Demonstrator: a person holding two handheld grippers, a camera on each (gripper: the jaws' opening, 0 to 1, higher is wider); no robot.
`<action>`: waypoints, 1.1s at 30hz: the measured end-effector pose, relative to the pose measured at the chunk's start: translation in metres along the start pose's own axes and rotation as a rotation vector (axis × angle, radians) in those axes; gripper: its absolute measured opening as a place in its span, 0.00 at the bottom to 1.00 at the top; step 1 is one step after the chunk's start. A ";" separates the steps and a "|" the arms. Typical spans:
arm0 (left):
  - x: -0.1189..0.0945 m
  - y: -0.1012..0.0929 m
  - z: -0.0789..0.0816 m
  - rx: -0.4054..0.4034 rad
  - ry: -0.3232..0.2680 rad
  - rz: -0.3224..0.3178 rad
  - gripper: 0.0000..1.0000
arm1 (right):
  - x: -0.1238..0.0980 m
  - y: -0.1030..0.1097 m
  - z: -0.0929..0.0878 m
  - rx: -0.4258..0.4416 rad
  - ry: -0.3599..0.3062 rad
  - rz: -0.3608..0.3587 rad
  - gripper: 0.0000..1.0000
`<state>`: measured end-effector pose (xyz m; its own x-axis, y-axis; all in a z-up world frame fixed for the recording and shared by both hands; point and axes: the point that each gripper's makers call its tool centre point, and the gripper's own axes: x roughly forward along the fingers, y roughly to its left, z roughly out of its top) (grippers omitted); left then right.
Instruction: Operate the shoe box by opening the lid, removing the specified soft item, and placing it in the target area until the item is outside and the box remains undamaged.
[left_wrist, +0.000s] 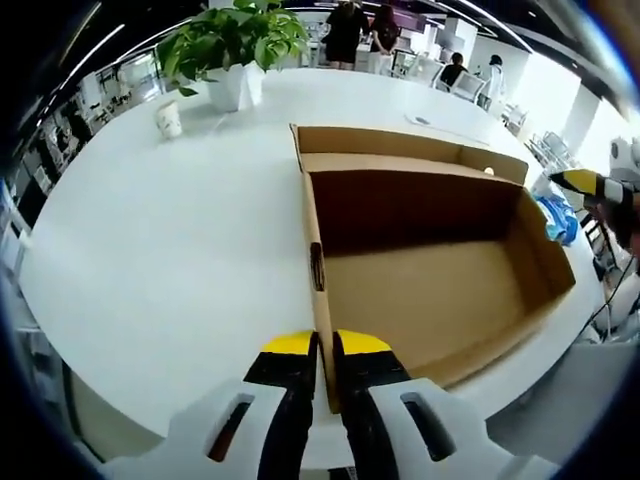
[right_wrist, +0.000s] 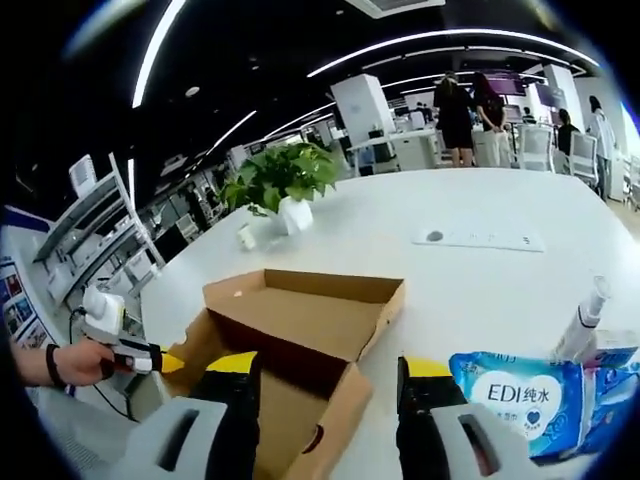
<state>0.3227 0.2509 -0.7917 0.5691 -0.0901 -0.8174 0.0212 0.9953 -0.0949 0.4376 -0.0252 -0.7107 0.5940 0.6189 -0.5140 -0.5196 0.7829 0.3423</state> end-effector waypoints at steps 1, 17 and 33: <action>0.000 0.000 0.000 -0.003 -0.002 -0.001 0.05 | 0.003 0.000 0.003 0.000 -0.001 0.003 0.53; 0.000 0.003 0.002 -0.035 -0.009 -0.007 0.05 | 0.049 -0.012 0.028 0.011 0.019 0.014 0.53; 0.009 0.011 0.003 -0.059 -0.013 -0.013 0.05 | 0.089 -0.037 0.029 0.058 0.081 -0.022 0.50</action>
<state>0.3306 0.2610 -0.7989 0.5797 -0.1017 -0.8085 -0.0200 0.9901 -0.1389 0.5268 0.0030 -0.7464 0.5519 0.5965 -0.5827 -0.4696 0.7998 0.3740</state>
